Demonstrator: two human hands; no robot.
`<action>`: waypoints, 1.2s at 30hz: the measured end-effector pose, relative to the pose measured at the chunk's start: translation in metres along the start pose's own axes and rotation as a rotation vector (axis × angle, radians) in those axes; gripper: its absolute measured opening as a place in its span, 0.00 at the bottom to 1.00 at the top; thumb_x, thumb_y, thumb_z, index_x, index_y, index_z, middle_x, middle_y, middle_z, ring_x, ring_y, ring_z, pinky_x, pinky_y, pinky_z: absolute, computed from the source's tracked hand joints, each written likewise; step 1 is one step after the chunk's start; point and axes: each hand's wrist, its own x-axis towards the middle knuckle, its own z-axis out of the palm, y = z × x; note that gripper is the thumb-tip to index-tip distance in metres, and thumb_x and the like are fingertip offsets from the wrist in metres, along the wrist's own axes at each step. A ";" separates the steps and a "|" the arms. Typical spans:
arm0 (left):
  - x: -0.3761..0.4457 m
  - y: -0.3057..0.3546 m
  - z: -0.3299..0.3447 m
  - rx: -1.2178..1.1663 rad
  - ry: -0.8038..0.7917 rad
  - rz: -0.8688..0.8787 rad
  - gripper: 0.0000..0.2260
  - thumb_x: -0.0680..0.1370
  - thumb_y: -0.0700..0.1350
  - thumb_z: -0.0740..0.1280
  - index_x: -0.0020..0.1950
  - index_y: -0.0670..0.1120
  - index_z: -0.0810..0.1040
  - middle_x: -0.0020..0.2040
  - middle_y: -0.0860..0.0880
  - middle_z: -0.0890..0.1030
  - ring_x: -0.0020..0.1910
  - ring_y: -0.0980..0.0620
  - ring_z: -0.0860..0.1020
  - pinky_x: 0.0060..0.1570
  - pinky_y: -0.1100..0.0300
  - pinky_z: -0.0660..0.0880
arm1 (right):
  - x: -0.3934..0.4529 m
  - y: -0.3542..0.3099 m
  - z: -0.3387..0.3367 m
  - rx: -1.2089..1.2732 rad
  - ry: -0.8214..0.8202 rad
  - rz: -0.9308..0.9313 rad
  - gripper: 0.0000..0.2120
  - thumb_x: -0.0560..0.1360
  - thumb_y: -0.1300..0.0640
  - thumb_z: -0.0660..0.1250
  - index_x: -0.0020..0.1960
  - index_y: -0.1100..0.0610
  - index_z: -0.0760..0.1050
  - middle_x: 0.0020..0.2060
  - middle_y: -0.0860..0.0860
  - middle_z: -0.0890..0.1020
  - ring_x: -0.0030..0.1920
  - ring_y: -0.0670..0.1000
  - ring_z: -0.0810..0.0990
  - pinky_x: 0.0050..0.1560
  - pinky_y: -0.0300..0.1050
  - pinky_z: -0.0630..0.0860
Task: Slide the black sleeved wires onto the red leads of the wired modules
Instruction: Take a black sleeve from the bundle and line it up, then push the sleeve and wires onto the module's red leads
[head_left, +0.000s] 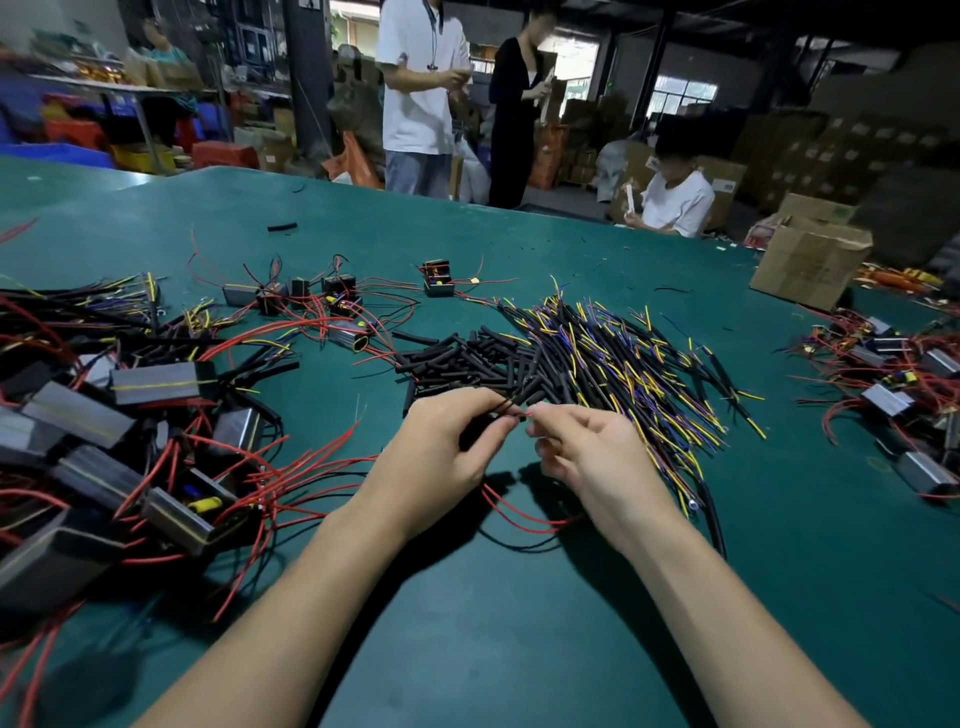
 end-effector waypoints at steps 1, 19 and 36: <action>0.000 -0.001 0.001 -0.031 0.028 -0.024 0.04 0.76 0.39 0.69 0.48 0.42 0.82 0.43 0.52 0.83 0.42 0.60 0.79 0.45 0.67 0.73 | 0.005 -0.004 -0.005 -0.013 0.026 -0.010 0.09 0.77 0.59 0.66 0.39 0.60 0.79 0.32 0.51 0.80 0.29 0.44 0.71 0.31 0.36 0.67; 0.004 -0.022 -0.002 -0.143 0.143 -0.238 0.06 0.77 0.39 0.67 0.48 0.43 0.84 0.30 0.54 0.78 0.29 0.62 0.73 0.33 0.70 0.69 | 0.081 0.004 -0.025 -1.450 -0.114 -0.504 0.11 0.78 0.58 0.61 0.57 0.57 0.78 0.55 0.52 0.75 0.59 0.53 0.72 0.51 0.48 0.73; 0.005 -0.030 -0.008 -0.069 0.288 -0.309 0.07 0.78 0.41 0.67 0.50 0.45 0.84 0.34 0.59 0.80 0.34 0.58 0.79 0.37 0.63 0.76 | 0.086 0.002 0.009 -1.404 -0.316 -0.532 0.03 0.75 0.55 0.66 0.47 0.53 0.73 0.47 0.50 0.74 0.55 0.52 0.71 0.52 0.50 0.74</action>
